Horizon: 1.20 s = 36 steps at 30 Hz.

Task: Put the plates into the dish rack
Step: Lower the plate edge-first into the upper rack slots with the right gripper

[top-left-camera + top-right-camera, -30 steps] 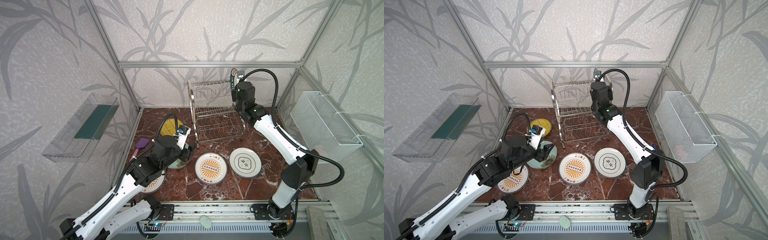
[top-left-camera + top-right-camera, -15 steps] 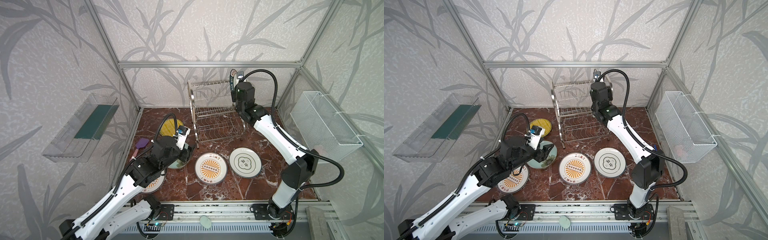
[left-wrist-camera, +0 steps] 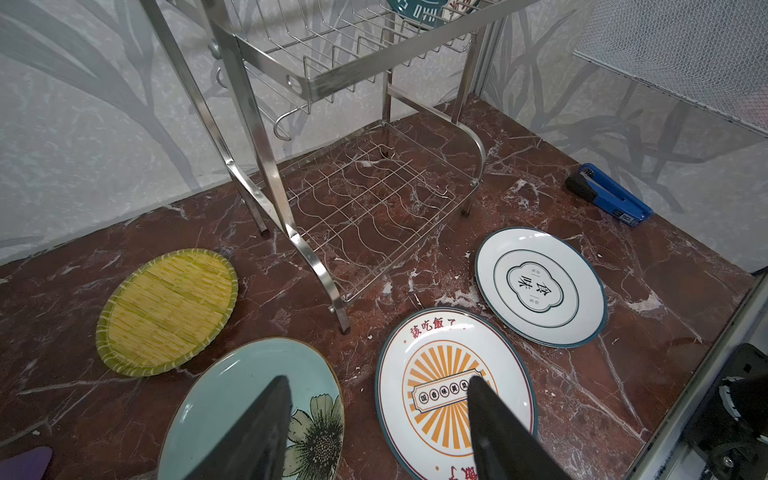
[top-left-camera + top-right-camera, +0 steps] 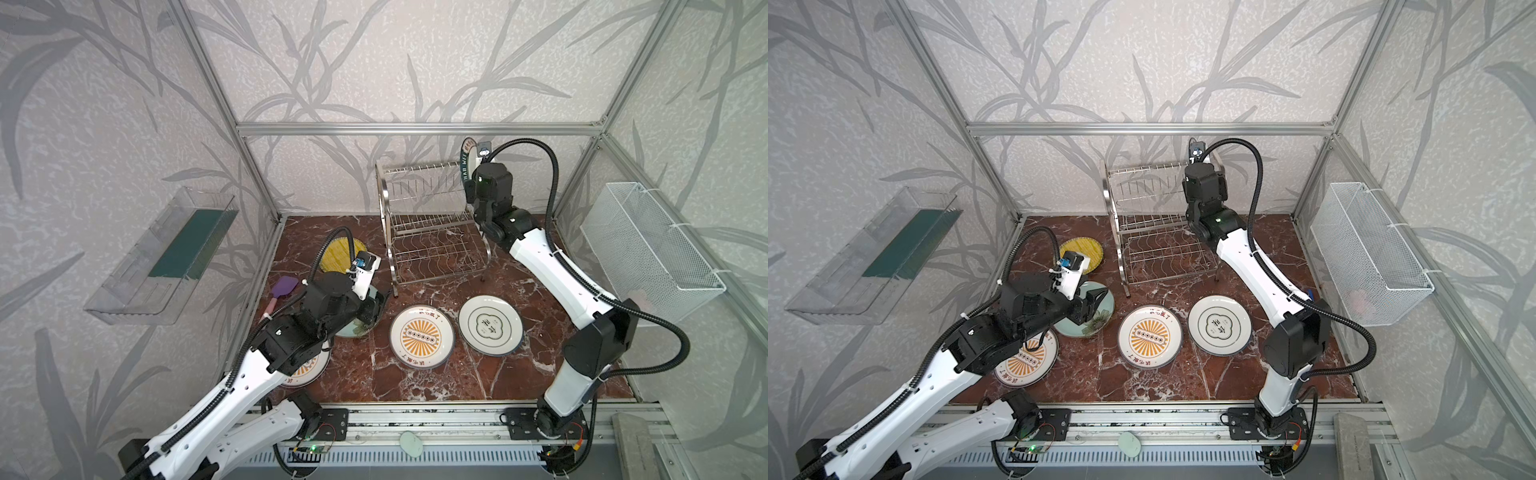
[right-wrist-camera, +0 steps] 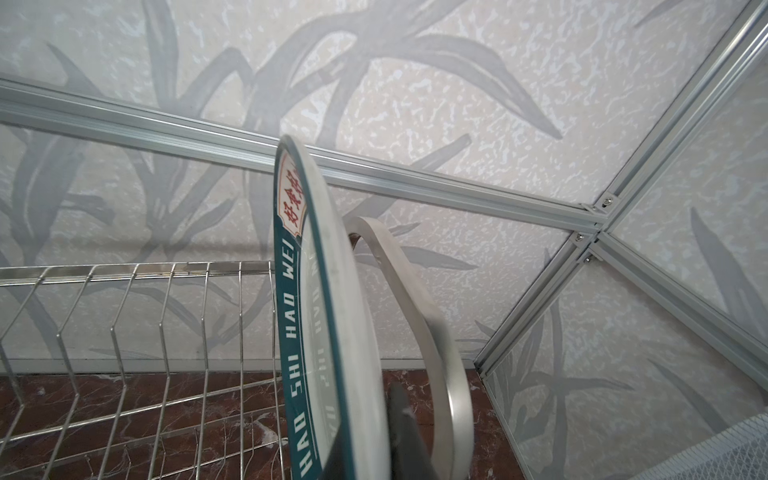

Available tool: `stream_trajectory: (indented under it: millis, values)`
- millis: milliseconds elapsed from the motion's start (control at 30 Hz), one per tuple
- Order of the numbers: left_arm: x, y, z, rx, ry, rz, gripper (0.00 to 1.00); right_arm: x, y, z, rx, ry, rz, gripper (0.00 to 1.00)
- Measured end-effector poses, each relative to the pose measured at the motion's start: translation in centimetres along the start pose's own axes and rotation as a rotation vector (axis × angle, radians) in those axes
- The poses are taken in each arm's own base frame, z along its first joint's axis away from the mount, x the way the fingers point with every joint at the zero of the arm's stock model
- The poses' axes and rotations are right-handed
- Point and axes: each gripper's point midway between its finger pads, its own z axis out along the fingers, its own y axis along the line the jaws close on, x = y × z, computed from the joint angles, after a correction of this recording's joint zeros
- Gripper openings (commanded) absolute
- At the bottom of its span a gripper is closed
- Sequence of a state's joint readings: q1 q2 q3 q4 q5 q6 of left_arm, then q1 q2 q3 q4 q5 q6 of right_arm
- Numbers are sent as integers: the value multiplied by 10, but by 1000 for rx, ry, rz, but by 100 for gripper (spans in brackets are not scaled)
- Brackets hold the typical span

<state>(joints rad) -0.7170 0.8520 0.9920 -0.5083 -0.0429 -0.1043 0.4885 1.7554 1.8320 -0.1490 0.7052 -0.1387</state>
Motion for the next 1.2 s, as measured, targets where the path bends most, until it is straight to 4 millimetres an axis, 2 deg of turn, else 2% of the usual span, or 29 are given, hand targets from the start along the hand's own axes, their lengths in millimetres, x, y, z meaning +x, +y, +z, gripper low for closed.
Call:
stream_trajectory:
  millis: [567,800,1000,1200]
  values:
    - [1,5,2,-13,6,-9,65,1,-2,1,1,6,2,0]
    - [1,8,3,-15,9,-16,65,1,-3,3,-1,6,-11,8]
    - [1,9,4,-14,11,-18,65,1,-3,3,-6,6,-12,10]
    - [2,8,5,-10,16,-20,65,7,-2,3,-20,28,-30,19]
